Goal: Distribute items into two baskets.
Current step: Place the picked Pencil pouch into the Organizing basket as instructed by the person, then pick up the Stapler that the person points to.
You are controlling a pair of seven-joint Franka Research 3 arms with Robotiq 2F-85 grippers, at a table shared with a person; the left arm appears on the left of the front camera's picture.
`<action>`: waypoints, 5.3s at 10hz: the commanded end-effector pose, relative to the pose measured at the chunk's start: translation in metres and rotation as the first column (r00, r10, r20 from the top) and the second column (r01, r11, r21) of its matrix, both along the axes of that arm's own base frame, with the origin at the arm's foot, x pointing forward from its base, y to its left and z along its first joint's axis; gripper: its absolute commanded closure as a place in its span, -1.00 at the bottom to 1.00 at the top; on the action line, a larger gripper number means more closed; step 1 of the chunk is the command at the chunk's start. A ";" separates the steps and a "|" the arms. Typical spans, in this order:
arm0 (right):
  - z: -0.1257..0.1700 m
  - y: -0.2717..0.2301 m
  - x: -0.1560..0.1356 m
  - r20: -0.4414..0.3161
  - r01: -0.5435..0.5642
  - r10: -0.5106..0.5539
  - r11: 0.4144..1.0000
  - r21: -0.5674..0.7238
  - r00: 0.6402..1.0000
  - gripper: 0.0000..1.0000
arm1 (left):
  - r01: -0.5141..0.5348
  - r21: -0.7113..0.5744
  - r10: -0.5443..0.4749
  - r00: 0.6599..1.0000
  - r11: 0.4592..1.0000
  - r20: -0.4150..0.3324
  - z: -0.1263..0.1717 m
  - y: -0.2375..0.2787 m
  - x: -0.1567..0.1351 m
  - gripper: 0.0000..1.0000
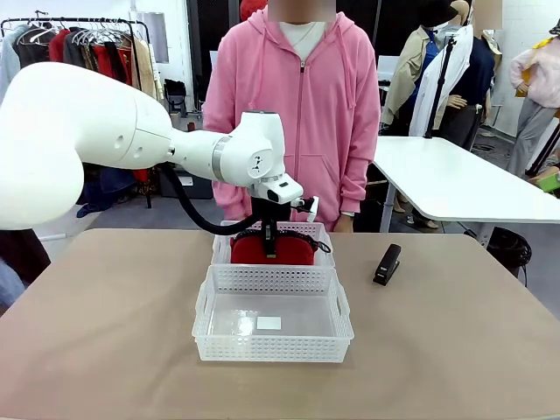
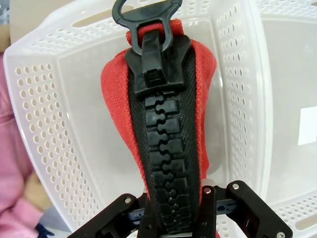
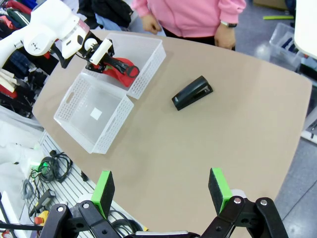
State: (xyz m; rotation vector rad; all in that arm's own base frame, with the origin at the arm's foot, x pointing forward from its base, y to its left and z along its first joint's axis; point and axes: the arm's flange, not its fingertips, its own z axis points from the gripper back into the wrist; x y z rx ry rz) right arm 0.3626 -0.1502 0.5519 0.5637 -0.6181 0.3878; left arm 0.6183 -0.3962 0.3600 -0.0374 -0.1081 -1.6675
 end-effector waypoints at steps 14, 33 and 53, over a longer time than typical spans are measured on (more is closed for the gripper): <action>0.001 0.001 0.001 0.013 -0.001 0.001 1.000 0.005 1.000 -1.00 | -0.015 -0.013 0.016 1.000 1.000 0.007 0.056 0.027 -0.008 -1.00; 0.001 0.001 0.001 0.013 -0.001 0.001 1.000 0.005 1.000 -1.00 | -0.305 -0.003 0.305 0.952 0.952 0.020 0.137 0.128 0.009 -1.00; 0.001 0.001 0.001 0.013 -0.001 0.001 1.000 0.005 1.000 -1.00 | -0.720 -0.510 0.660 0.671 0.470 -0.338 0.133 0.484 -0.140 -1.00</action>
